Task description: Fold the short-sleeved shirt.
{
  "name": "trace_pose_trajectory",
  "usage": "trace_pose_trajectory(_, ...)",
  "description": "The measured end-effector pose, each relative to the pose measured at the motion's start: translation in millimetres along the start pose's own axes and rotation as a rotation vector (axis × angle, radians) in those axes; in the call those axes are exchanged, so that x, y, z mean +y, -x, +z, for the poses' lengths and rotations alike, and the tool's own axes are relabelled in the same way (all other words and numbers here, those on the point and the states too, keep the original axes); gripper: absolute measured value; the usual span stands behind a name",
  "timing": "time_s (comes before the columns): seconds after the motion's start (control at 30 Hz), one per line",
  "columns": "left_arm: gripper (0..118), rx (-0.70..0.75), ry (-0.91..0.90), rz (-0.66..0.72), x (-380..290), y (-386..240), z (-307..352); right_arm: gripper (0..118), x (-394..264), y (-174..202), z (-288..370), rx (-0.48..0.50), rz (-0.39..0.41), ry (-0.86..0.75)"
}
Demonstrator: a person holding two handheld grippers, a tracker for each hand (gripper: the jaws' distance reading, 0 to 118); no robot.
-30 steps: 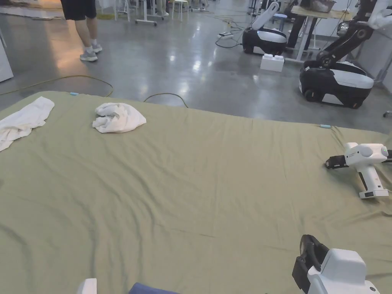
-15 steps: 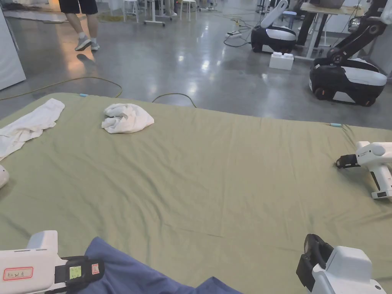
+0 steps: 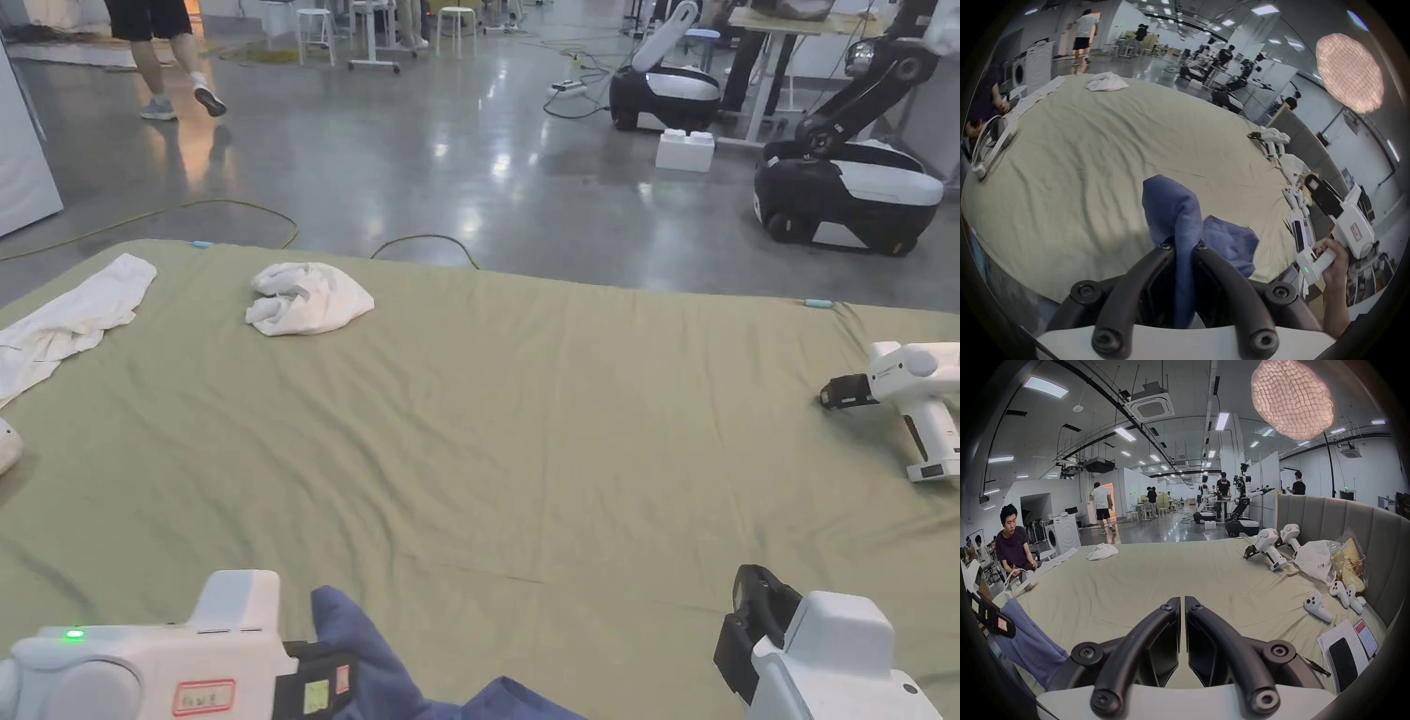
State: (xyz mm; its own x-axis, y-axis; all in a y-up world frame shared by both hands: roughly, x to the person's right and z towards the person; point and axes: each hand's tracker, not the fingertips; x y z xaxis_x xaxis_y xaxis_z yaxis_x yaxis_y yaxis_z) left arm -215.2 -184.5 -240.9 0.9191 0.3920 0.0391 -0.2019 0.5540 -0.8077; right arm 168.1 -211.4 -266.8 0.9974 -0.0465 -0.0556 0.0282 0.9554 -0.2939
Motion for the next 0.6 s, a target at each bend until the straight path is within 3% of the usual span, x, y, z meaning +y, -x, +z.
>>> trace_pose_trajectory(0.33,7,-0.097,0.094,-0.092,-27.7,-68.5,-57.8,2,-6.1,-10.9,3.0,-0.026,-0.015,0.022)
trace_pose_trajectory(0.6,7,-0.018,0.21,-0.105,-64.8,-112.1,-149.2,2,-11.5,-12.3,4.7,-0.045,-0.03,0.034)
